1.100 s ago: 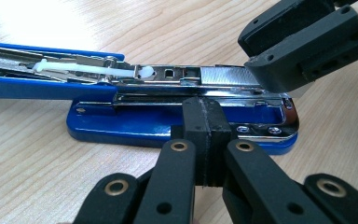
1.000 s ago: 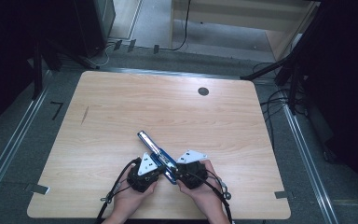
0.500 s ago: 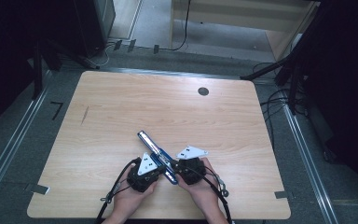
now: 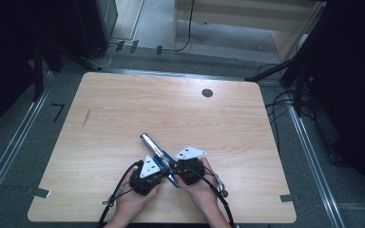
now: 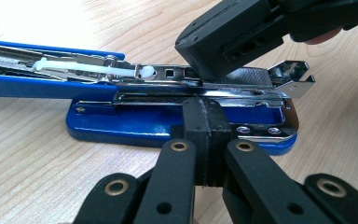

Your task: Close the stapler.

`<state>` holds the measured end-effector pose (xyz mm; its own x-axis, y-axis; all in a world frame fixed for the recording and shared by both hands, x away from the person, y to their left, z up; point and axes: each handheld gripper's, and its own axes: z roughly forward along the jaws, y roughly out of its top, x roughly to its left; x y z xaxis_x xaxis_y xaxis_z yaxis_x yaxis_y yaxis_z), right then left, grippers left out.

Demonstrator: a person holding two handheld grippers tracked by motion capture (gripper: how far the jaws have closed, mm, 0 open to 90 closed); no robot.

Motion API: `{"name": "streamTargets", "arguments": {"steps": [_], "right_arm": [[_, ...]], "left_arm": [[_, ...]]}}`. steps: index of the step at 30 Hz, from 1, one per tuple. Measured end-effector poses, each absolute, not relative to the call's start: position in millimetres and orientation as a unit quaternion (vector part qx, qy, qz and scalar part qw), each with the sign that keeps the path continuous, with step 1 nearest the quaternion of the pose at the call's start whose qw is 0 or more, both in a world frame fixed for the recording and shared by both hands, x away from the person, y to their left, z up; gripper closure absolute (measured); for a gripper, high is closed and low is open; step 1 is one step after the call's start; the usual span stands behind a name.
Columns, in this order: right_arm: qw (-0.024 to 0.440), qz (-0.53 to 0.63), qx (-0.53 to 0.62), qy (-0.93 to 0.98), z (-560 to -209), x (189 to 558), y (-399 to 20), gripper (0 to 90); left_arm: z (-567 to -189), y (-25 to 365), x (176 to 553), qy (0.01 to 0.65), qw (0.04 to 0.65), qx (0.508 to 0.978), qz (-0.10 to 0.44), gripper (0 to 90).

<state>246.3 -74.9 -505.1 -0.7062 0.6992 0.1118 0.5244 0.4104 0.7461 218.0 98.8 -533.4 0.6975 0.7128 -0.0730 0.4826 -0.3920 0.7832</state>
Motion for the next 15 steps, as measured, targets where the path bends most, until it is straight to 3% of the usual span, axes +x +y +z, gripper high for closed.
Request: {"name": "streamTargets", "arguments": {"steps": [15], "right_arm": [[0.115,0.392,0.360,0.839,-506.2,245.6,-75.8,90.0]], "left_arm": [[-533.5,99.0,218.3,0.366,0.416,0.821,0.136,90.0]]}}
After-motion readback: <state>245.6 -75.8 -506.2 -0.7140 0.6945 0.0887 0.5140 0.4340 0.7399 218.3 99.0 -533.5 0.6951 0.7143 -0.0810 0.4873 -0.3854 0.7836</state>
